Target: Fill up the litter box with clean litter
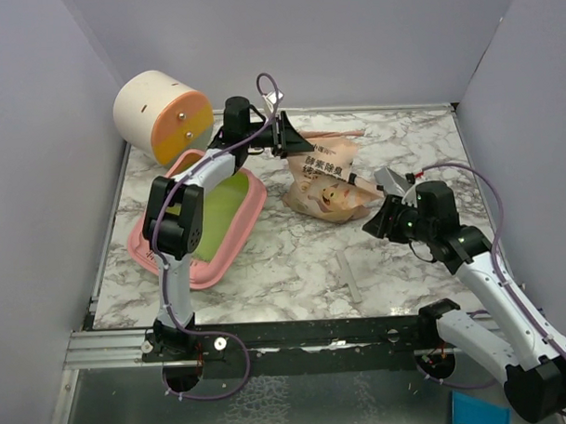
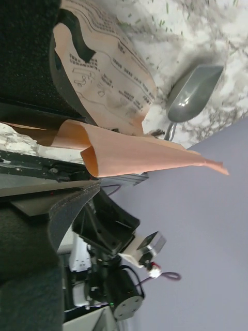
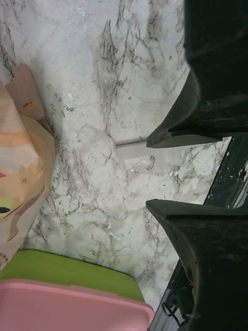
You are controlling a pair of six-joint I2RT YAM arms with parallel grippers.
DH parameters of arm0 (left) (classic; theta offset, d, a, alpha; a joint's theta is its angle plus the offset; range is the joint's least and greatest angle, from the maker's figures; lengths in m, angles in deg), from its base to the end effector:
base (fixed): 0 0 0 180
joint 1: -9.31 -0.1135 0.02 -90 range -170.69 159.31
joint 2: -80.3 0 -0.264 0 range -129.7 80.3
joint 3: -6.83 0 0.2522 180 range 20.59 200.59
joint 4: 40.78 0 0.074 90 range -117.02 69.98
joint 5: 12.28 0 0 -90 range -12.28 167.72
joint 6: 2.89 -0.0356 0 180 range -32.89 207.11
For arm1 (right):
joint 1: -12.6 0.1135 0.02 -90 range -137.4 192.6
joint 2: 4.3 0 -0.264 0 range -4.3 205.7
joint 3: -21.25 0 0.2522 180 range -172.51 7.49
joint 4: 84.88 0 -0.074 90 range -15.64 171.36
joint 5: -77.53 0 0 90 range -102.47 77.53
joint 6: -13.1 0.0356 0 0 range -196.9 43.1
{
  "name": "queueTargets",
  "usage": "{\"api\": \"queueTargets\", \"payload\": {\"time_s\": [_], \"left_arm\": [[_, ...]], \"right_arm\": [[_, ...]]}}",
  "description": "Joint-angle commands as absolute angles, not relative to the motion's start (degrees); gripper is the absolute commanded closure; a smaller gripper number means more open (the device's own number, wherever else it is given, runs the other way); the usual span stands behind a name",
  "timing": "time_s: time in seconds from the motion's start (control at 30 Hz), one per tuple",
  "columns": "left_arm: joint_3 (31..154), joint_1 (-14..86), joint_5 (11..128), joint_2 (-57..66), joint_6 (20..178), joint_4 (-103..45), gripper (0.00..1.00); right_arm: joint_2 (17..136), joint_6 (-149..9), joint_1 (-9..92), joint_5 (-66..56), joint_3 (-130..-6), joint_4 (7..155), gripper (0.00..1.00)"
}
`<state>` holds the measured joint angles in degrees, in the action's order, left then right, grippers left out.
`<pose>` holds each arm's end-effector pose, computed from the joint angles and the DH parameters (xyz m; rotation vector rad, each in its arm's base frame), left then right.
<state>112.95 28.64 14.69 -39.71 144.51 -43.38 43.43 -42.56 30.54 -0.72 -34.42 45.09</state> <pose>0.4474 -0.1906 0.2639 0.2790 2.0743 -1.8507 0.1623 0.0602 0.2707 0.2325 2.3789 0.6879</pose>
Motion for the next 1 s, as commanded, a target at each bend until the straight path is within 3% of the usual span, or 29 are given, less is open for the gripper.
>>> {"api": "queueTargets", "payload": {"time_s": [0.0, 0.13, 0.27, 0.3, 0.53, 0.8, 0.97], "left_arm": [[110.6, 30.0, 5.8, -33.9, 146.7, -56.7, 0.59], [109.1, 30.0, 2.3, -31.7, 142.6, -56.9, 0.71], [106.5, 29.0, 2.9, -29.4, 138.6, -56.9, 0.98], [105.4, 28.4, 4.1, -28.5, 137.1, -56.9, 1.00], [100.4, 26.3, 19.1, -20.2, 120.1, -51.4, 1.00], [99.9, 28.2, 24.9, -14.4, 104.6, -49.8, 1.00], [95.8, 32.3, 26.5, -11.3, 88.6, -50.4, 1.00]], "right_arm": [[44.6, -44.4, 30.6, 0.7, -38.3, 47.5, 0.56], [46.9, -47.1, 30.6, -0.2, -41.8, 47.0, 0.56], [50.6, -51.4, 30.6, -2.0, -47.4, 45.7, 0.55], [52.0, -52.6, 30.6, -3.3, -49.1, 44.9, 0.55], [64.1, -61.3, 30.6, -8.7, -59.8, 42.6, 0.53], [76.4, -73.5, 30.5, -2.7, -68.5, 48.4, 0.54], [81.8, -73.3, 29.4, -1.6, -72.8, 50.8, 0.52]]}}
